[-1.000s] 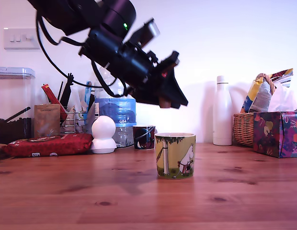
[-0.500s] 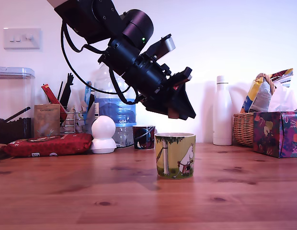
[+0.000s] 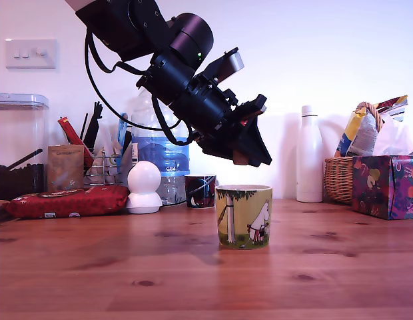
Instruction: Pick up the coffee capsules from the table one by one and drop them inside the nearest coffee cup
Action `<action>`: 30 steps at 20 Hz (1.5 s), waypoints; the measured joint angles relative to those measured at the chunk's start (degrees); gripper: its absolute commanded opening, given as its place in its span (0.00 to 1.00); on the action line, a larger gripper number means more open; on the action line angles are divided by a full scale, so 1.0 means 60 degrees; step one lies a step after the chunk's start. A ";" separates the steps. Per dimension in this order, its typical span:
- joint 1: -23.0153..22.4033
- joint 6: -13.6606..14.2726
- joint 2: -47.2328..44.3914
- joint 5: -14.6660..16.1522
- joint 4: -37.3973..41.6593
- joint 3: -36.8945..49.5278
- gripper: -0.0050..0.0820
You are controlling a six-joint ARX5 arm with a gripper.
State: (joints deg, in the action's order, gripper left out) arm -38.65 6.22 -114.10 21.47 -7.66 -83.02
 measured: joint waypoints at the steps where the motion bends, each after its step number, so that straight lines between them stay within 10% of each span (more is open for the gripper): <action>1: 0.0000 0.0000 0.0000 -0.0011 0.0000 0.0000 0.27; 5: 0.0011 -0.0004 0.0000 -0.0357 0.0098 0.0000 0.98; 12: 0.0109 0.0000 0.0000 -0.0415 0.0142 0.0000 0.96; 15: 0.0109 0.0000 0.0000 -0.0415 0.0215 0.0000 0.78; 19: 0.0109 0.0000 0.0000 -0.0412 0.0004 -0.0004 0.03; 30: 0.0109 0.0004 0.0007 -0.0058 -0.0240 0.0036 0.03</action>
State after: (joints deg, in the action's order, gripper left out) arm -38.00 6.24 -114.06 21.12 -9.10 -82.81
